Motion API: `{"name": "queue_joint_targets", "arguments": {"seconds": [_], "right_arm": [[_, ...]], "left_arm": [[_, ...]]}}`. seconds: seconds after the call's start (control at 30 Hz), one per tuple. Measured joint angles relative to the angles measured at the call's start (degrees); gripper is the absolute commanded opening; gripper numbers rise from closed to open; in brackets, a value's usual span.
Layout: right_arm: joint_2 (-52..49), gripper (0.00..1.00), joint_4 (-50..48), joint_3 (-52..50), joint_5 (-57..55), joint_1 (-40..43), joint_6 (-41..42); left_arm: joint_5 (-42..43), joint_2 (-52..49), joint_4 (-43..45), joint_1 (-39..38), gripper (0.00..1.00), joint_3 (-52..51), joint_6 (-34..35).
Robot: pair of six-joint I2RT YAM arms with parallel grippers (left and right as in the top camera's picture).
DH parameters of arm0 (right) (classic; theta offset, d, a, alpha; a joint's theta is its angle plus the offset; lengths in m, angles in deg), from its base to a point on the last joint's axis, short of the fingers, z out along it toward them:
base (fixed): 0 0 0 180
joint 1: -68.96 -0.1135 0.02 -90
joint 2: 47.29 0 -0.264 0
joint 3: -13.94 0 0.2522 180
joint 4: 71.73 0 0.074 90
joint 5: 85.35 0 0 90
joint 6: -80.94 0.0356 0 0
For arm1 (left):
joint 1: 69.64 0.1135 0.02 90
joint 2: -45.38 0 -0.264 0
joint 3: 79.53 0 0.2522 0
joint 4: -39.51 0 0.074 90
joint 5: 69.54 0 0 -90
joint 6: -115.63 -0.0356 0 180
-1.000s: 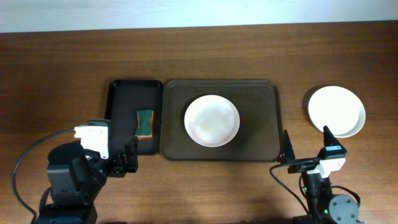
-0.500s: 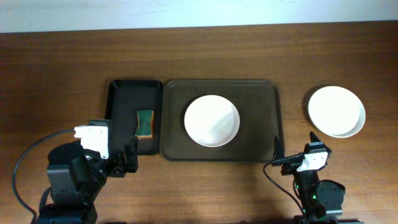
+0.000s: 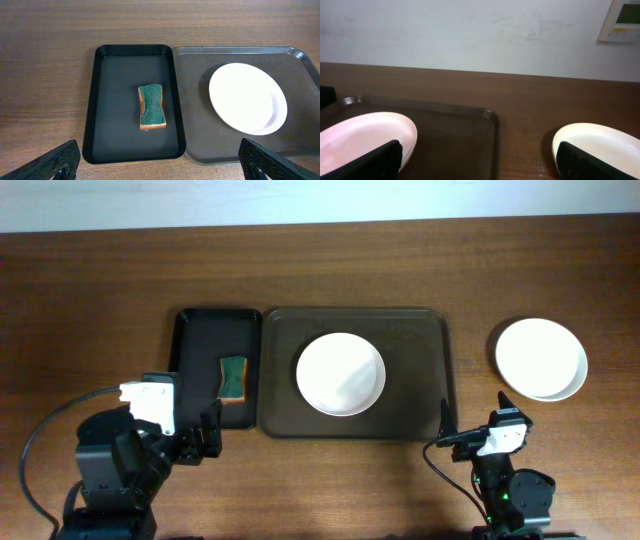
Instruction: Clean dirty plates on tray and stack at the side
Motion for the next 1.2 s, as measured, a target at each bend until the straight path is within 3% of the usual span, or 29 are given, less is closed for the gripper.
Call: {"name": "queue_joint_targets", "arguments": {"seconds": [0.4, 0.6, 0.87, 1.2], "right_arm": [[0.0, 0.99, 0.0, 0.0, 0.0, 0.0, 0.0], [0.0, 0.99, 0.0, 0.0, 0.0, 0.0, 0.0], [0.0, 0.99, 0.0, 0.0, 0.0, 0.0, 0.0], [0.0, 0.99, 0.0, 0.0, 0.0, 0.0, 0.0]], "left_arm": [[0.0, 0.3, -0.2, 0.0, 1.00, 0.0, 0.0], [-2.0, 6.1, 0.8, 0.0, 0.99, -3.4, 0.0], [-2.6, 24.3, 21.0, 0.0, 1.00, -27.6, 0.0], [-2.5, 36.6, 49.7, 0.0, 1.00, -45.0, 0.0]]}}
